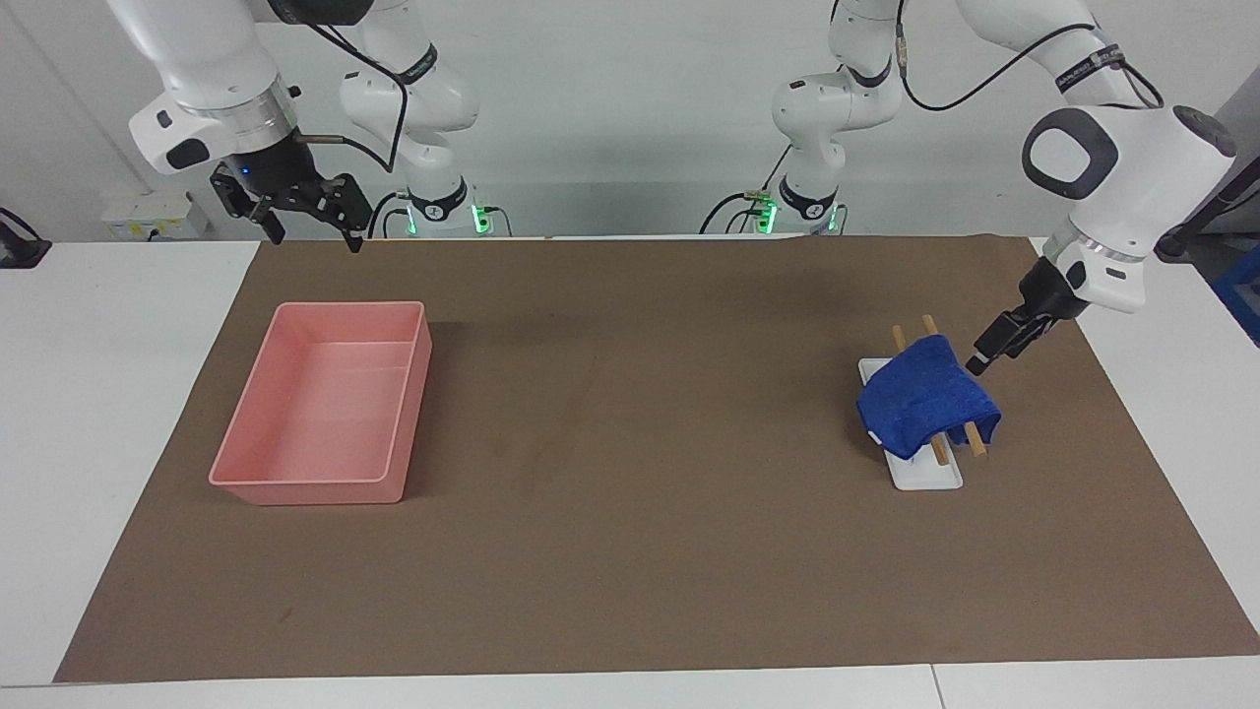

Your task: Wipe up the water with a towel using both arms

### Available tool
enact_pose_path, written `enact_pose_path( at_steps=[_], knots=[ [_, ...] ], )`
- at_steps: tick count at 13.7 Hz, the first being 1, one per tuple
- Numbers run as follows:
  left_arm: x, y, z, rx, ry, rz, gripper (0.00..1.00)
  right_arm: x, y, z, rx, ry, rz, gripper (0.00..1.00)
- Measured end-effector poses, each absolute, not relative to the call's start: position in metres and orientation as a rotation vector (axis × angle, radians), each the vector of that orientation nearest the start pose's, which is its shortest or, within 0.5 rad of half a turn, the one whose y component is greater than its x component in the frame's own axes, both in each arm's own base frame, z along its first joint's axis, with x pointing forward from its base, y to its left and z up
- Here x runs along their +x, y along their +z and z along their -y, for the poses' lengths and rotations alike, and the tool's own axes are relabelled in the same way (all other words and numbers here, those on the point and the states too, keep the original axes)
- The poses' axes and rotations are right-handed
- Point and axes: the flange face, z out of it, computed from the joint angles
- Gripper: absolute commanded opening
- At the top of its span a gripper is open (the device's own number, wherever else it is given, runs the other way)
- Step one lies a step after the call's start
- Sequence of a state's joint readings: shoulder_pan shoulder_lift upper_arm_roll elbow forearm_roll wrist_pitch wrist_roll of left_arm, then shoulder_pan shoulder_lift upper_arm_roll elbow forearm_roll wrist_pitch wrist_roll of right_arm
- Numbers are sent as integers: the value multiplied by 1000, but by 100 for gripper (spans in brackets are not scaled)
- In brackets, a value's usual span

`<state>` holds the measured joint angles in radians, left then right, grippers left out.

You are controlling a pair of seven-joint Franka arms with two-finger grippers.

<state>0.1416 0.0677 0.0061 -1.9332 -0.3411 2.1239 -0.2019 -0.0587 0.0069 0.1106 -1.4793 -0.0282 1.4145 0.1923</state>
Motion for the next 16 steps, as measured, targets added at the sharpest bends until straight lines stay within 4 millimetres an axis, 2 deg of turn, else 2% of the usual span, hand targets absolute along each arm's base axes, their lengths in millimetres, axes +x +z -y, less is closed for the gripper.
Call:
enact_pose_path(
  at_steps=[2, 4, 10, 12, 13, 16],
  knots=[
    [579, 444, -78, -3325, -195, 949, 99, 540, 650, -24, -3167, 108, -228, 100],
    [577, 434, -79, -3318, -220, 988, 98, 540, 650, -24, -3167, 108, -228, 100],
    [582, 413, -80, -3329, -271, 1117, 95, 540, 650, -24, -3167, 108, -228, 100],
    [583, 410, -78, -3338, -272, 1134, 89, 540, 650, -24, -3167, 108, -228, 100],
    [584, 410, -77, -3340, -274, 1131, 74, 540, 650, -24, -3167, 108, -228, 100],
    [584, 410, -77, -3341, -275, 1127, 4, 540, 650, -24, -3167, 108, -228, 100]
  ],
)
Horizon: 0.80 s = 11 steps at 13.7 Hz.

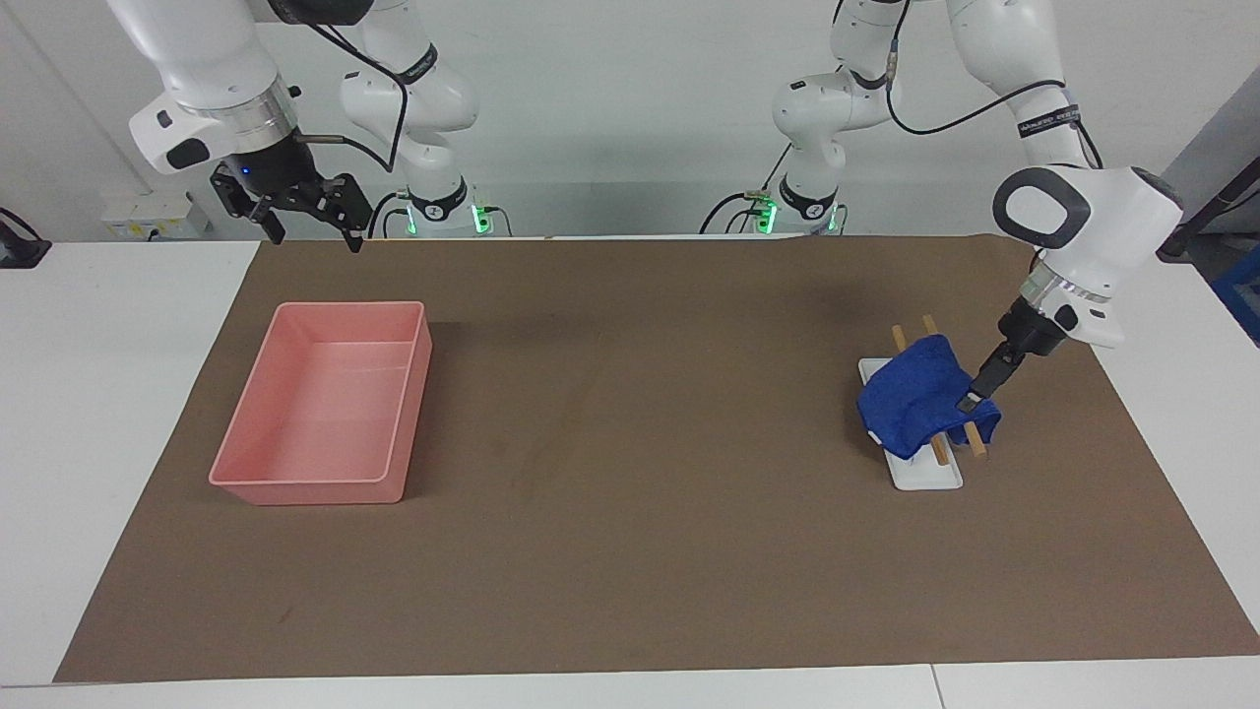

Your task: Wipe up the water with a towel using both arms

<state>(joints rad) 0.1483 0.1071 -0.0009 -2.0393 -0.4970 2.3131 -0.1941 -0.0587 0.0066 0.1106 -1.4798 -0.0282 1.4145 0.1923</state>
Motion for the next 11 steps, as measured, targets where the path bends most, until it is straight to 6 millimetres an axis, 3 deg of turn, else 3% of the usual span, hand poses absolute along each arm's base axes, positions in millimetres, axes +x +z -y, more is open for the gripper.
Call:
enact_pose_path(
  at_steps=[1, 8, 11],
  knots=[
    [584, 410, -77, -3341, -275, 1127, 0, 540, 650, -24, -3167, 108, -228, 100],
    [589, 423, -80, -3359, -270, 1120, 0, 540, 650, -24, -3167, 108, -228, 100],
    [593, 441, -81, -3391, -213, 1091, 0, 540, 650, -24, -3167, 108, -228, 100]
  ],
)
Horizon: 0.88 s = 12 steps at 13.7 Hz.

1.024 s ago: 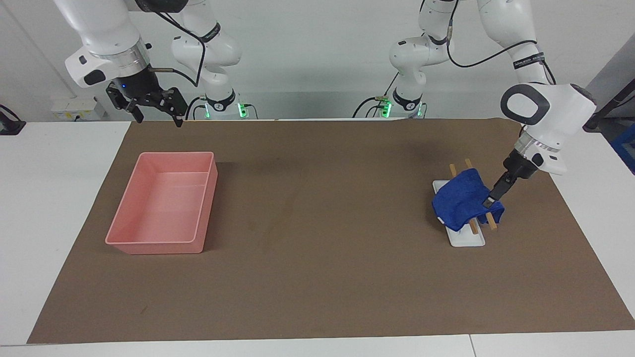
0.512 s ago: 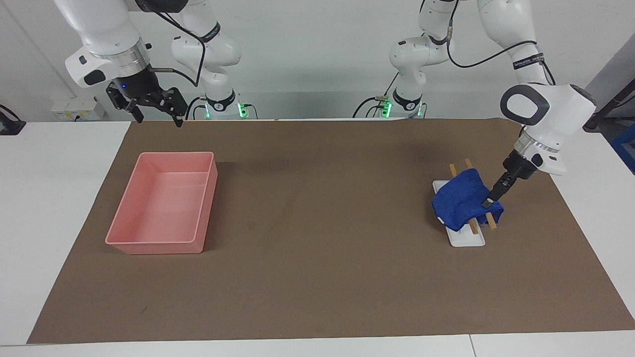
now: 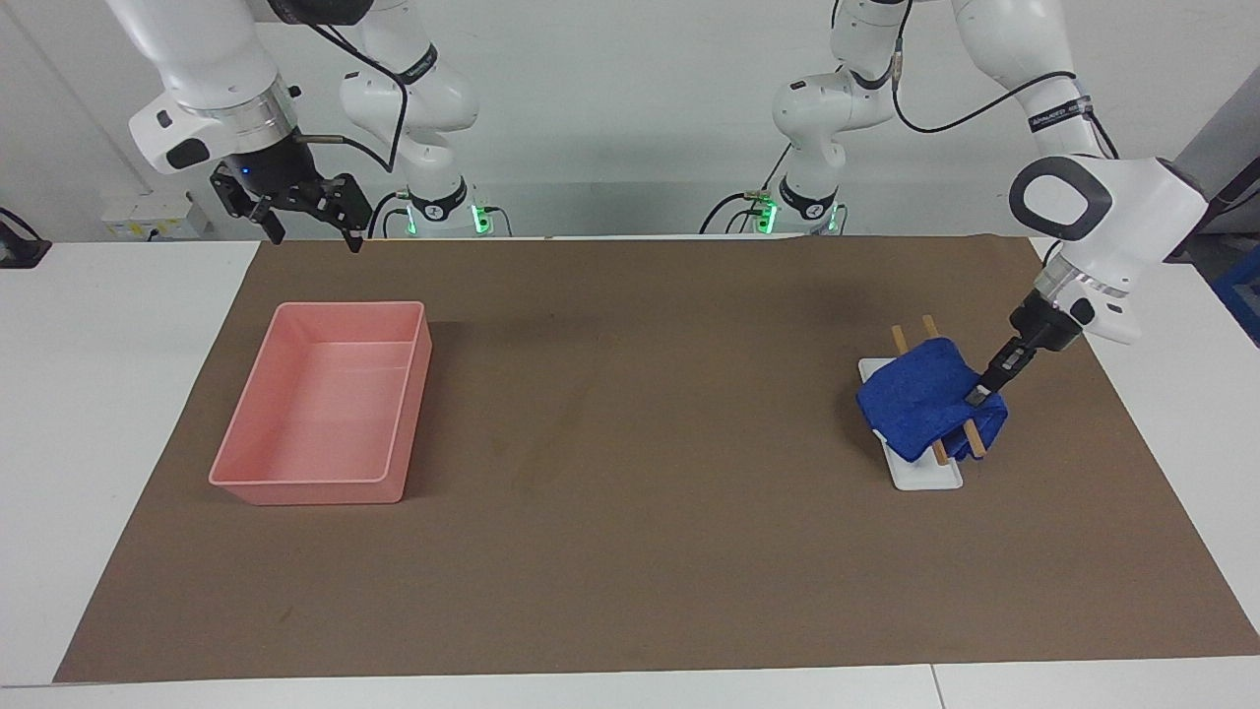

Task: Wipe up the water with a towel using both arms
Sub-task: 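Grasp the blue towel with the left gripper and lift it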

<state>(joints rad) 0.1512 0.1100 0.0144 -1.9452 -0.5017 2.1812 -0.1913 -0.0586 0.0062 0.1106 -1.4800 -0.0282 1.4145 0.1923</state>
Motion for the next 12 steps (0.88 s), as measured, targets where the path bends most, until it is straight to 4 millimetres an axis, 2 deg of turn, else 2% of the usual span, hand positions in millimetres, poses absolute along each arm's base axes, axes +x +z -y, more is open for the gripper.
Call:
enact_pose_path(
  at_steps=[4, 7, 9, 12],
  knots=[
    [597, 474, -78, -3429, -138, 1027, 0, 540, 650, -24, -3167, 108, -228, 100],
    [597, 512, -68, -3389, -90, 1090, 0, 540, 650, -24, -3167, 108, -228, 100],
    [591, 538, -49, -3371, -65, 1160, 0, 540, 650, -24, -3167, 108, -228, 100],
    [581, 562, -2, -3344, -16, 1258, 0, 540, 650, -24, -3167, 108, -236, 99]
  ],
)
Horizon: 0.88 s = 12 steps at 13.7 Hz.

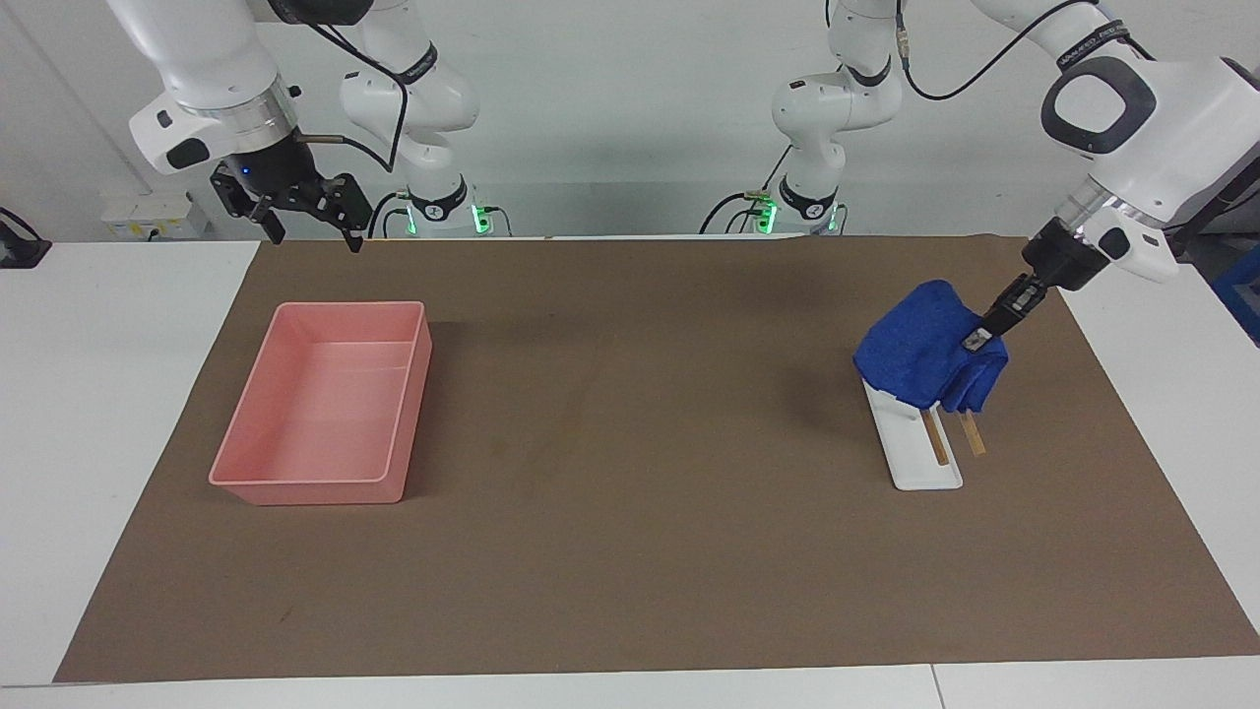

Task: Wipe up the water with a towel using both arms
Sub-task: 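Grasp the blue towel with the left gripper and lift it, then carry the towel toward center while the right gripper reaches toward it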

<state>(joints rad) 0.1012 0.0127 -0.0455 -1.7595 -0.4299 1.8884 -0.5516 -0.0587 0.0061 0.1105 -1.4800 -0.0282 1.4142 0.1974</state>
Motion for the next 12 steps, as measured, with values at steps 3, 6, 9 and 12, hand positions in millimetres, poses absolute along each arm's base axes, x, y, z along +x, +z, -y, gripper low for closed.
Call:
enact_pose_path(
  at_steps=[3, 6, 9, 12],
  knots=[
    [575, 571, 50, -3299, 56, 1372, 0, 540, 650, -27, -3163, 110, -254, 99],
    [568, 571, 101, -3244, 147, 1470, 0, 539, 650, -43, -3093, 120, -237, 100],
    [562, 571, 138, -3191, 197, 1568, 0, 537, 651, -67, -3002, 127, -173, 100],
    [555, 568, 176, -3125, 242, 1742, 0, 536, 654, -125, -2990, 35, -12, 100]
  ],
)
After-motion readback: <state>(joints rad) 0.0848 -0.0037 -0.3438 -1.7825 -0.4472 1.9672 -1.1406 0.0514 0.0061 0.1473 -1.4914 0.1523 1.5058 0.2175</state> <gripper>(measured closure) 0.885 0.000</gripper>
